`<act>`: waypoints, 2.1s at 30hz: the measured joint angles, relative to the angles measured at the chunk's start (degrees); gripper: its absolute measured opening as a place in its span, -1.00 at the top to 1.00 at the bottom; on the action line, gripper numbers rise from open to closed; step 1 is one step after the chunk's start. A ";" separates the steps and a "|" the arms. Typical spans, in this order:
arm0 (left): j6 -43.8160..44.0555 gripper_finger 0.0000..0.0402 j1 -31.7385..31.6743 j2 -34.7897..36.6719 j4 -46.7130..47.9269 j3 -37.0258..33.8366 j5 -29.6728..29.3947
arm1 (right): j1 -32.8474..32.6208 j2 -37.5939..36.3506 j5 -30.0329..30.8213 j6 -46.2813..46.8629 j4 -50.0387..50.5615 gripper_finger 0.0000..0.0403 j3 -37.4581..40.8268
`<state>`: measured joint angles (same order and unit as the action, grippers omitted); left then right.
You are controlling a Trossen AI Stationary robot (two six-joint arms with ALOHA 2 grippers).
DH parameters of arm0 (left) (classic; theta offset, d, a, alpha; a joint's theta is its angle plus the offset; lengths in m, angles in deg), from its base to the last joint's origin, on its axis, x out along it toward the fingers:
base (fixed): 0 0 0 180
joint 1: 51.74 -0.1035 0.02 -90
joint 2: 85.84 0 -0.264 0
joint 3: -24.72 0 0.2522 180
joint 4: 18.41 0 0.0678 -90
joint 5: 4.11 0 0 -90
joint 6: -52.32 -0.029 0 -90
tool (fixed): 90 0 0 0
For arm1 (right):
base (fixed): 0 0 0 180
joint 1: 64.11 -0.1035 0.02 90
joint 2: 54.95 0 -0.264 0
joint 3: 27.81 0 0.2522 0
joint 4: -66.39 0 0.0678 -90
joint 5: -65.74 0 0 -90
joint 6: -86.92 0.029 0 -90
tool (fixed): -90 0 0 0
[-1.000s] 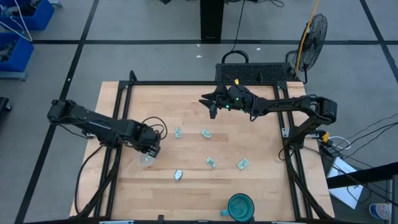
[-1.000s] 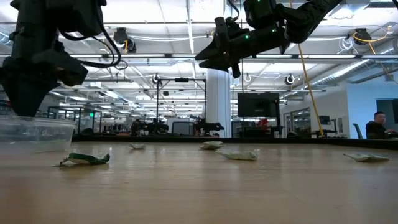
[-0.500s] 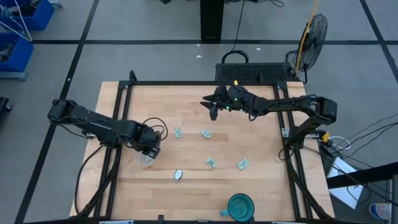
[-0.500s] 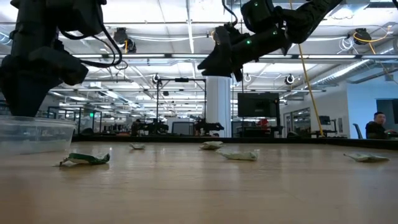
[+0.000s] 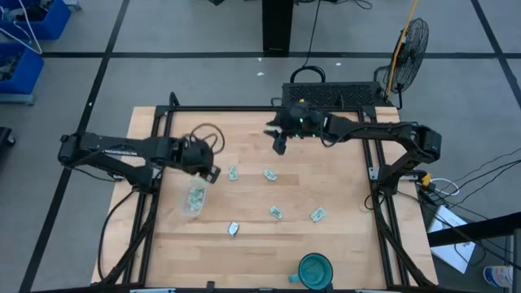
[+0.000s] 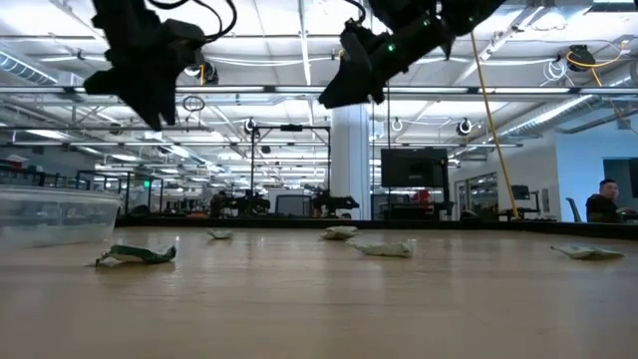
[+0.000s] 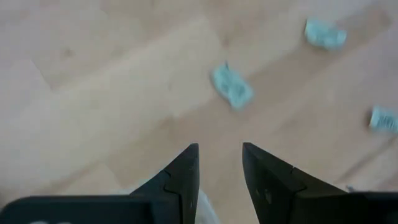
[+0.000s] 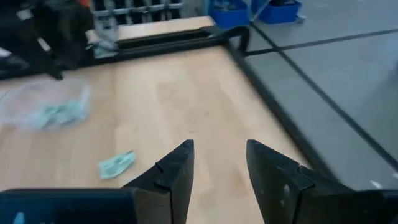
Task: Pick and place Stevia / Truvia into bins
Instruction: Put the light green stevia packet into the transparent bin
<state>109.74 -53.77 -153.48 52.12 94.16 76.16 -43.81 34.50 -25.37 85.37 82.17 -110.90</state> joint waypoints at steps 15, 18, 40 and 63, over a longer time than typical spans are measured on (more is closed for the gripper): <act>-11.90 0.36 -11.24 -0.06 -10.03 4.09 1.33 | 8.99 11.09 -5.17 9.55 12.03 0.07 -4.11; -12.28 0.36 -11.54 -0.07 -12.04 4.09 1.77 | 9.01 15.57 -5.08 10.98 12.94 0.05 -6.52; -15.57 0.36 -11.40 -0.07 -12.50 4.09 2.20 | 11.13 24.39 -3.72 6.77 18.47 0.04 -13.69; -17.24 0.36 -11.38 -0.07 -13.88 4.09 2.12 | 13.95 6.89 -9.69 -1.28 32.20 -0.01 -13.74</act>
<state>92.50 -65.15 -153.54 38.24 98.25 78.28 -29.85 41.40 -35.05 84.08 114.37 -124.63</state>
